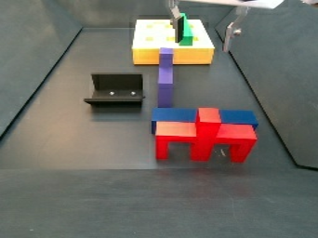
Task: Pick up the blue object. Move up. Move to above the board. Insert the blue object.
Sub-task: Pick up the blue object.
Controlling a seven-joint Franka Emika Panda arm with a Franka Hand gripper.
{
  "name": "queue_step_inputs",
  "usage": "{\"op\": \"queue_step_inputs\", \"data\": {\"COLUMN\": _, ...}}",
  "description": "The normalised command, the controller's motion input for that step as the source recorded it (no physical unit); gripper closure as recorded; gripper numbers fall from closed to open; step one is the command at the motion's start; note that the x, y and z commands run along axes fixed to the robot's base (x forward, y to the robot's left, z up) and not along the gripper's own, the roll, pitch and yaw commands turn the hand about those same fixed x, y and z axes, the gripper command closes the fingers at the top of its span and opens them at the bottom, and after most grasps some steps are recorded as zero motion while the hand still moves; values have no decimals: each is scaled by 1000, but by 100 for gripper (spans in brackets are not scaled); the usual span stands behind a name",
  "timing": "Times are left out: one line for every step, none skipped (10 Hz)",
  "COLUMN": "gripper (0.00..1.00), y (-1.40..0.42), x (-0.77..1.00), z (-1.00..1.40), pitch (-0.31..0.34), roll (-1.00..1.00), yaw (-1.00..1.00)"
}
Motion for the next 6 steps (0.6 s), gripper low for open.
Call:
{"op": "queue_step_inputs", "data": {"gripper": 0, "y": 0, "x": 0, "z": -126, "pitch": 0, "roll": 0, "yaw": -1000}}
{"op": "queue_step_inputs", "data": {"gripper": 0, "y": 0, "x": 0, "z": -120, "pitch": -29, "roll": -79, "yaw": -1000}}
{"op": "queue_step_inputs", "data": {"gripper": 0, "y": 0, "x": 0, "z": -100, "pitch": -67, "roll": -127, "yaw": -997}}
{"op": "queue_step_inputs", "data": {"gripper": 0, "y": 0, "x": 0, "z": -246, "pitch": -161, "roll": -146, "yaw": -966}}
{"op": "queue_step_inputs", "data": {"gripper": 0, "y": 0, "x": 0, "z": -409, "pitch": -200, "roll": -130, "yaw": -960}}
{"op": "queue_step_inputs", "data": {"gripper": 0, "y": 0, "x": 0, "z": -460, "pitch": -187, "roll": -113, "yaw": -974}}
